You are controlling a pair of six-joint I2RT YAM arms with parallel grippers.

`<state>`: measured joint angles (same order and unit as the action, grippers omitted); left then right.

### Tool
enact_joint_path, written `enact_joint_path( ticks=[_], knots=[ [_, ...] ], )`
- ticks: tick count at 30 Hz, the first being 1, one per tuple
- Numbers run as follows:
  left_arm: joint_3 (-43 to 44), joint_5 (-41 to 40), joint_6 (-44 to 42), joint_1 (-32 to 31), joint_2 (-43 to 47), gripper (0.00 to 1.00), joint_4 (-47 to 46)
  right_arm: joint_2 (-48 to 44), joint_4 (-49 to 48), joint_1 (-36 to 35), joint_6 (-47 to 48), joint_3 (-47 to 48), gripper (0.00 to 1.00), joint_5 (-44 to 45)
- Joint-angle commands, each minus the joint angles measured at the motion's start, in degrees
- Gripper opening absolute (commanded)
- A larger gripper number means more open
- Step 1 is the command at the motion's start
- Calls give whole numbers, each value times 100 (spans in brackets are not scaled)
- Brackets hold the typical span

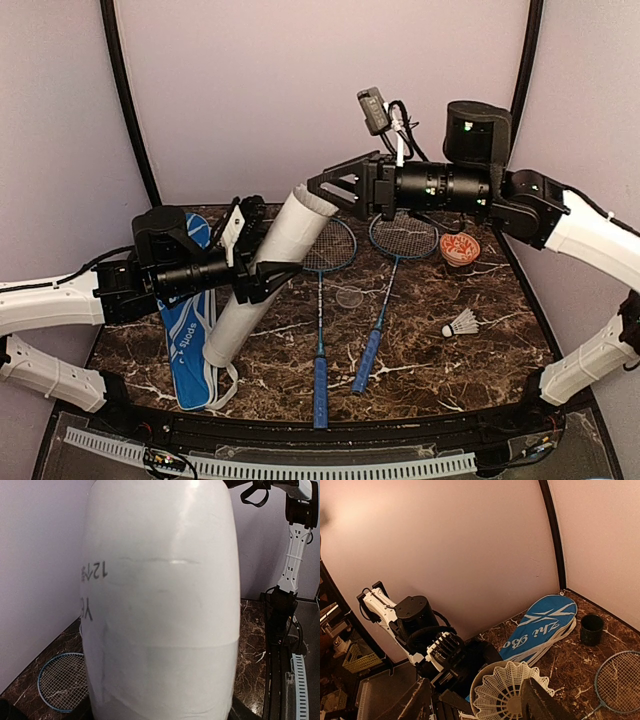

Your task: Pack up the badminton gear

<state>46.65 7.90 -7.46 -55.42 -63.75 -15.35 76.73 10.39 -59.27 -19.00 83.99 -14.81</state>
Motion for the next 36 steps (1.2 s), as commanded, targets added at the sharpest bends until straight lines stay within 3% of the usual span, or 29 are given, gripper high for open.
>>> enact_joint_path(
  ticks=[1, 7, 13, 18, 25, 36],
  knots=[
    [-96, 189, -34, -22, 51, 37, -342, 276, -67, -39, 123, 127, 70, -554],
    [-100, 168, -140, -21, 55, 38, -329, 442, -16, -37, 130, 320, 77, -742],
    [-60, 109, -321, -16, 83, 38, 1, -155, 204, 271, 72, 22, 87, -805],
    [28, 146, -683, -16, 86, 39, 554, -302, 1024, 552, 154, 36, 99, -1324],
    [375, 66, -1026, -13, -81, 39, 1161, 222, 2630, 247, 747, 762, 99, -1473],
    [581, 267, -1031, -21, -298, 40, 1335, 773, 3187, -30, 894, 888, 99, -1075]
  ],
)
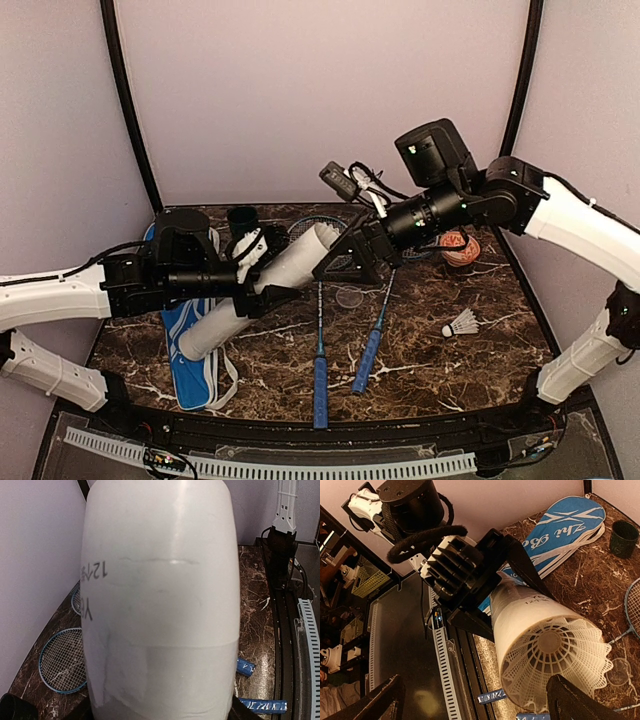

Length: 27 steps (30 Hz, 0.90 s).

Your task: Pack up the badminton gear

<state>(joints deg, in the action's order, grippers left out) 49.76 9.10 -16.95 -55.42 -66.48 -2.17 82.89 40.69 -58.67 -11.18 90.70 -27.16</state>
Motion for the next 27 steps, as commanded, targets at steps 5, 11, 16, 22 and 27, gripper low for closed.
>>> enact_joint_path(
  ticks=[5, 11, 16, 22, 27],
  knots=[
    [372, 266, -79, -22, -149, 40, 112, 517, 110, -124, 148, 321, 99, 70],
    [321, 253, -52, -22, -101, 40, -42, 798, -194, -245, 108, -6, 99, -510],
    [265, 242, -43, -22, -102, 40, -81, 661, -409, -265, 58, -97, 99, -723],
    [179, 200, -35, -22, -88, 40, -64, -241, -660, 252, -94, -683, 100, -701],
    [70, 153, -44, -22, -93, 40, -73, -1411, -1139, 1036, -540, -1649, 99, -806]
  ],
)
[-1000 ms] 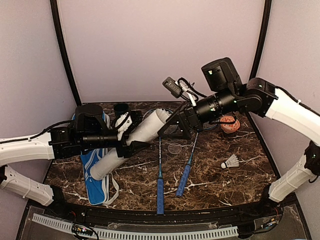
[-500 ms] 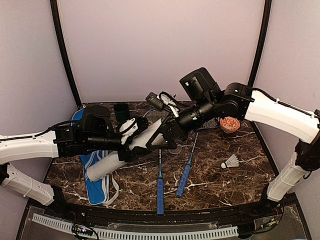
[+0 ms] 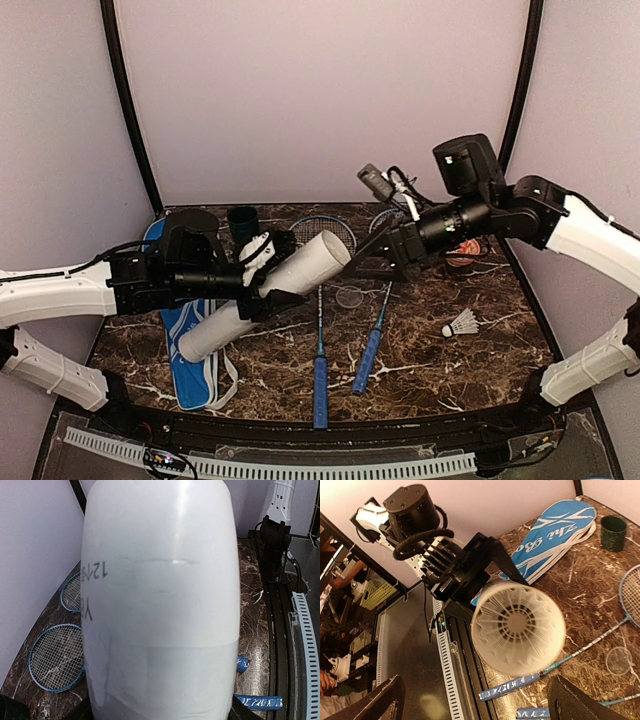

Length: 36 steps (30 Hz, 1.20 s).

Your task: Pack up the badminton gear

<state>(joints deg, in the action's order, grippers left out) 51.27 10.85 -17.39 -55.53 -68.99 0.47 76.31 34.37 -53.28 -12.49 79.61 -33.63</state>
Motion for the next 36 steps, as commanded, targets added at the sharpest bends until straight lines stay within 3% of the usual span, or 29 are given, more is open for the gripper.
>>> enact_joint_path(
  ticks=[1, 9, 14, 24, 33, 36],
  knots=[
    [-94, -15, 3, -11, 154, 40, -349, -949, -575, 736, -601, -746, 99, -149],
    [-170, 77, 78, -11, 105, 40, -515, -1526, 547, 3360, -1228, -2311, 97, 615],
    [-218, 114, 110, -11, 114, 40, -587, -1754, 484, 4273, -1632, -3103, 95, 887],
    [-300, 163, 144, -11, 88, 40, -738, -1744, 530, 4439, -2282, -3727, 88, 2282],
    [-266, 190, 148, -11, 8, 40, -751, -1150, -70, 4439, -1939, -4117, 84, 1910],
    [-267, 189, 148, -11, 11, 40, -751, -1092, -224, 4440, -1906, -4306, 77, 1647]
  ],
)
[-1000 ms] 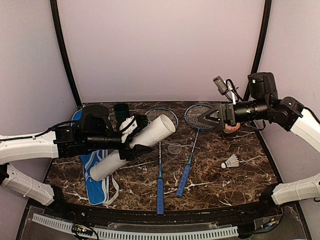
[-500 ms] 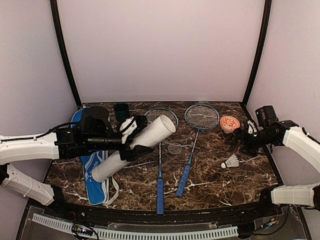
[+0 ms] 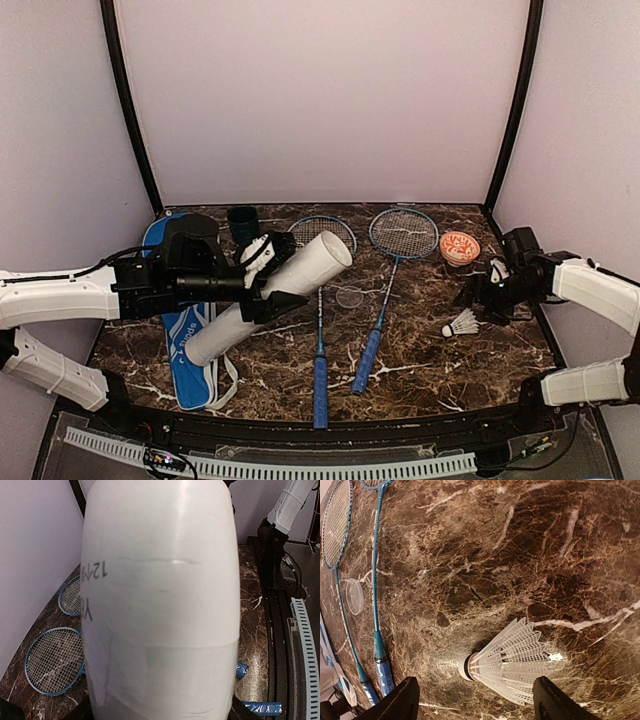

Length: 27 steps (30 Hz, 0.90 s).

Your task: Pack up the badminton gear

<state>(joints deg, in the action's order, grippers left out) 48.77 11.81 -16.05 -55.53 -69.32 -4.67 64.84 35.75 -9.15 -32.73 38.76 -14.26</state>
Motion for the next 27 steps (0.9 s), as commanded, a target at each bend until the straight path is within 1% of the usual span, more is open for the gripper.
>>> enact_joint_path(
  ticks=[1, 3, 4, 9, 11, 13, 17, 22, 27],
  knots=[
    [-13, 100, 15, -11, 42, 40, -237, 45, -407, 26, 116, -273, 74, -371],
    [-8, 109, 23, -11, 33, 40, -240, -6, -459, 26, 126, -335, 65, -551],
    [-8, 115, 23, -11, 25, 40, -245, -36, -475, 25, 133, -346, 58, -630],
    [1, 109, 15, -11, 15, 40, -245, -54, -530, 24, 136, -434, 31, -852],
    [1, 104, 15, -10, 15, 40, -236, -19, -574, 27, 127, -461, 23, -886],
    [-12, 97, 24, -11, 23, 40, -228, 17, -643, 25, 103, -481, 18, -970],
    [-39, 85, 23, -11, 58, 40, -219, -5, -759, 27, 118, -416, 0, -1290],
    [-52, 66, 23, -11, 44, 40, -193, -473, -817, 3, 191, 96, 0, -1758],
    [-22, 95, 56, -11, -30, 40, -147, -889, -847, -185, 592, 1145, 0, -2480]
  ],
)
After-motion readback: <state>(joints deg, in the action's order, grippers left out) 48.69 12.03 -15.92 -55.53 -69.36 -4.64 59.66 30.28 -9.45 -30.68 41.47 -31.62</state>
